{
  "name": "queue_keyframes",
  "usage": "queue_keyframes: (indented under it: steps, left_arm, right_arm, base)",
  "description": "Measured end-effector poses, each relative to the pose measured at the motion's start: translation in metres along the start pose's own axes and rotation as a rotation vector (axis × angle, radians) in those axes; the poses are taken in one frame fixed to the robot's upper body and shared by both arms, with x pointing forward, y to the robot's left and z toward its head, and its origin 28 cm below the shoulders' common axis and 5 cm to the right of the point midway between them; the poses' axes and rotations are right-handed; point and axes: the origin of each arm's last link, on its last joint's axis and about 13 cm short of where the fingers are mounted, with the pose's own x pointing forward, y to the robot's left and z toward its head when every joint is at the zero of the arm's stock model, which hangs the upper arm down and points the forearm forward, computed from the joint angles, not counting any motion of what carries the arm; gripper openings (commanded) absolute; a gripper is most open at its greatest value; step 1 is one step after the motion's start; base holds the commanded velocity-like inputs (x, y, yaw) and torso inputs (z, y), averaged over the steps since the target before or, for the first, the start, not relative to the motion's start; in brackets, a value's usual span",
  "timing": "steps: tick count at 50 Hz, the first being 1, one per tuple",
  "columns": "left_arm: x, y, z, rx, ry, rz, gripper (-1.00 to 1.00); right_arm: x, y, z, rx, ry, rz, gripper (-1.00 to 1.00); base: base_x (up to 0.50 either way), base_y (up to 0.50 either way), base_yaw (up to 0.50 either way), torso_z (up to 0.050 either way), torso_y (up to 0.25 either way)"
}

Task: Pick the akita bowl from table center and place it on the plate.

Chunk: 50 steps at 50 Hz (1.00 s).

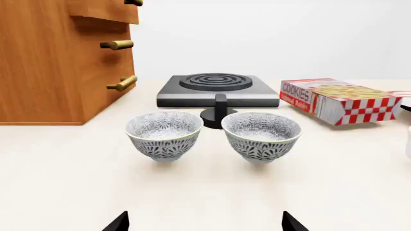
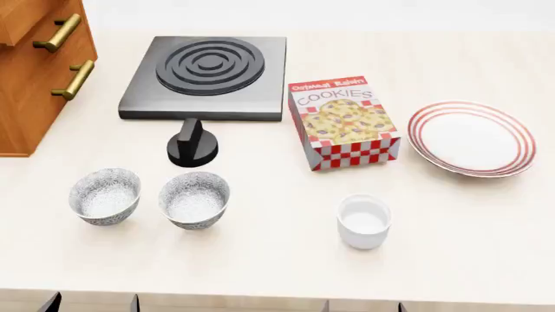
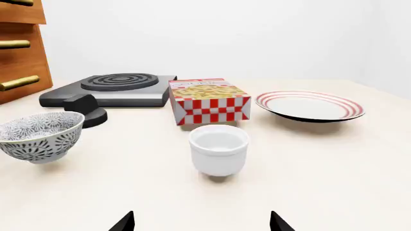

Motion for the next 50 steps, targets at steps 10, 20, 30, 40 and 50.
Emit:
queue_keyframes:
  steps: [10, 20, 30, 40, 50]
  left_arm:
    - [0.001, 0.002, -0.001, -0.009, 0.020, 0.014, 1.00]
    - [0.001, 0.003, -0.002, -0.015, 0.035, 0.022, 1.00]
    - [0.001, 0.003, -0.001, -0.018, 0.041, 0.024, 1.00]
    - [0.001, 0.007, 0.028, -0.057, 0.013, 0.041, 1.00]
    - [0.012, 0.016, 0.071, -0.100, -0.043, 0.096, 1.00]
  right_arm:
    - [-0.004, -0.003, 0.000, 0.006, -0.006, -0.004, 1.00]
    - [-0.006, -0.004, -0.001, 0.022, -0.010, 0.008, 1.00]
    - [-0.006, -0.005, 0.000, 0.026, -0.013, 0.007, 1.00]
    - [-0.014, -0.010, 0.019, 0.024, -0.078, -0.042, 1.00]
    - [-0.030, -0.023, 0.050, 0.016, -0.173, -0.131, 1.00]
  base:
    - [0.00, 0.00, 0.00, 0.000, 0.000]
    - [0.00, 0.00, 0.00, 0.000, 0.000]
    - [0.00, 0.00, 0.00, 0.000, 0.000]
    - [0.00, 0.00, 0.00, 0.000, 0.000]
    - [0.00, 0.00, 0.00, 0.000, 0.000]
